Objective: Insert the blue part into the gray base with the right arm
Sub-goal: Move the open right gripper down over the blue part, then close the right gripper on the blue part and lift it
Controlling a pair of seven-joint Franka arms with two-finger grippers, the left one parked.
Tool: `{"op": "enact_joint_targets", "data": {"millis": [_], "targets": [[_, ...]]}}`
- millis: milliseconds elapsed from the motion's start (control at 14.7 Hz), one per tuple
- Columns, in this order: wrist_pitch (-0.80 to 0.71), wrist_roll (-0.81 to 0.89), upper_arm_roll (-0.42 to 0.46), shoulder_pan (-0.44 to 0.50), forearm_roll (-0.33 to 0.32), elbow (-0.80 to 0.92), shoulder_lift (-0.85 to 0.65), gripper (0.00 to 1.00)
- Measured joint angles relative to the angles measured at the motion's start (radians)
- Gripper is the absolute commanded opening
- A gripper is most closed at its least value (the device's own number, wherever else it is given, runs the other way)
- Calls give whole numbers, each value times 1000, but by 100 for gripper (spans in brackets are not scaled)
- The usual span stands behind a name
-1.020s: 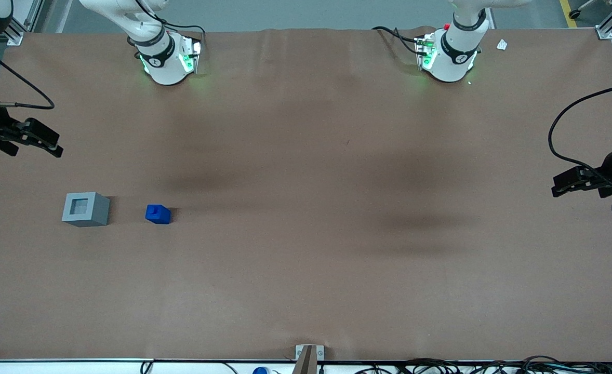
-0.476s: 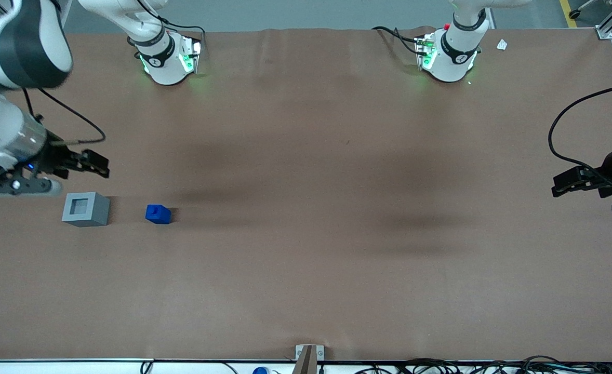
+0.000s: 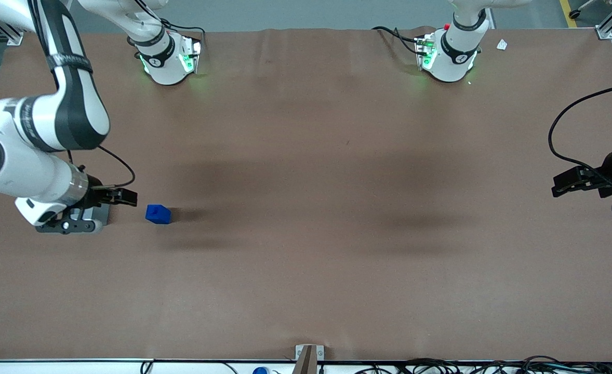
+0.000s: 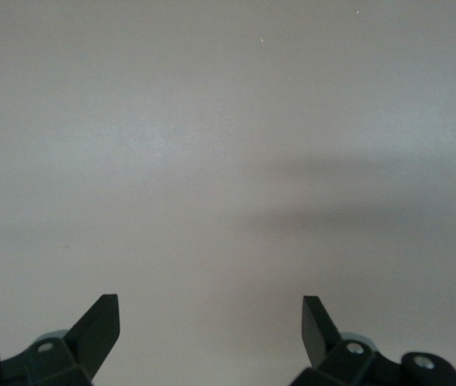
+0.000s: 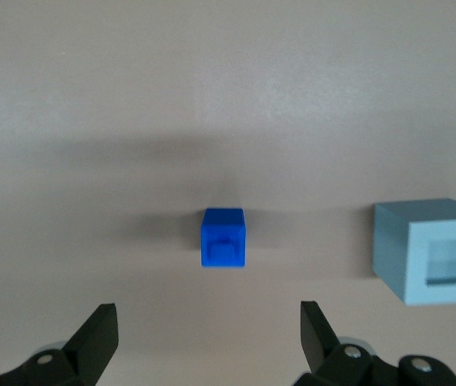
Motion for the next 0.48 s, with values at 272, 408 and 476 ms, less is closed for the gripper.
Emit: {"op": "enact_joint_targets", "data": {"millis": [272, 408, 476], "targets": [[194, 0, -4, -1, 2, -122, 52, 100], [243, 1, -5, -2, 2, -156, 73, 100], [258, 1, -5, -2, 2, -164, 81, 100]]}}
